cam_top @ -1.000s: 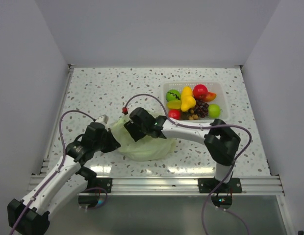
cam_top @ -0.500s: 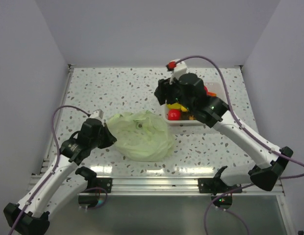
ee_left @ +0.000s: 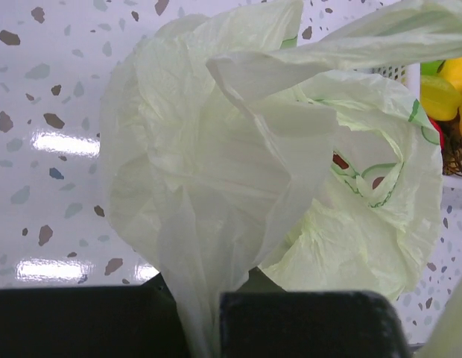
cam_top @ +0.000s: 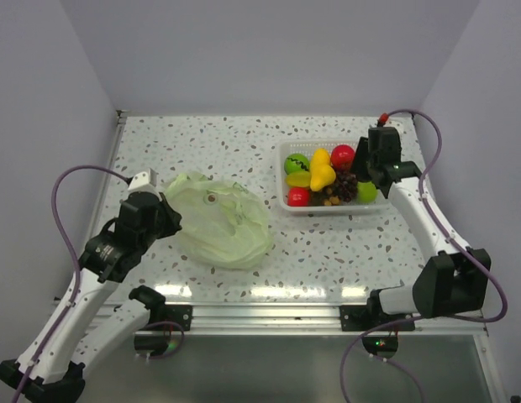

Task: Untie the knot of the plastic bag and take out the fruit

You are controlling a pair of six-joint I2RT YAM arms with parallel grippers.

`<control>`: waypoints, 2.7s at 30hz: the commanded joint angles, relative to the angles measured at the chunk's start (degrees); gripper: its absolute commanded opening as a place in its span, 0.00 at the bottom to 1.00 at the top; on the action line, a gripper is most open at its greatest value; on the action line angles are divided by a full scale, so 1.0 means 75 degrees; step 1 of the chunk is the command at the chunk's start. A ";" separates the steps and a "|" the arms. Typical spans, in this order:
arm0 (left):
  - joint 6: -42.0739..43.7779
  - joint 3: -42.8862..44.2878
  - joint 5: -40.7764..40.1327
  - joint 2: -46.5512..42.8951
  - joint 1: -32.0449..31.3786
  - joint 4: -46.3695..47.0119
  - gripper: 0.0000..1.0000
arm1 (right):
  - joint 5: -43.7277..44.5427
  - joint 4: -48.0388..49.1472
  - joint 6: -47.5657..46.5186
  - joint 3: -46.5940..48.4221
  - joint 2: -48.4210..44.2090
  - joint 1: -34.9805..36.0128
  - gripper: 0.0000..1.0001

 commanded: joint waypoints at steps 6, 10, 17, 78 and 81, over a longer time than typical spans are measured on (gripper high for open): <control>0.0054 -0.0413 0.0626 0.0222 0.0033 0.1072 0.01 | 0.0041 0.0428 0.0469 0.0122 0.0791 -0.0429 0.96; -0.0052 -0.0543 0.0440 0.0094 0.0033 0.0956 0.16 | -0.0053 0.0204 0.0352 0.0227 0.0289 -0.0429 0.99; -0.0017 -0.0274 0.0310 -0.0105 0.0021 0.0382 0.31 | -0.0345 -0.0827 0.0200 0.0836 -0.1538 -0.0429 0.99; 0.1611 -0.0273 0.3181 0.1758 0.0033 0.1084 1.00 | -0.3334 0.2770 -0.2941 0.2946 0.2034 0.5853 0.99; 0.1705 -0.0355 0.3298 0.1758 0.0009 0.1072 1.00 | -0.3310 0.2711 -0.2812 0.3331 0.2232 0.5853 0.99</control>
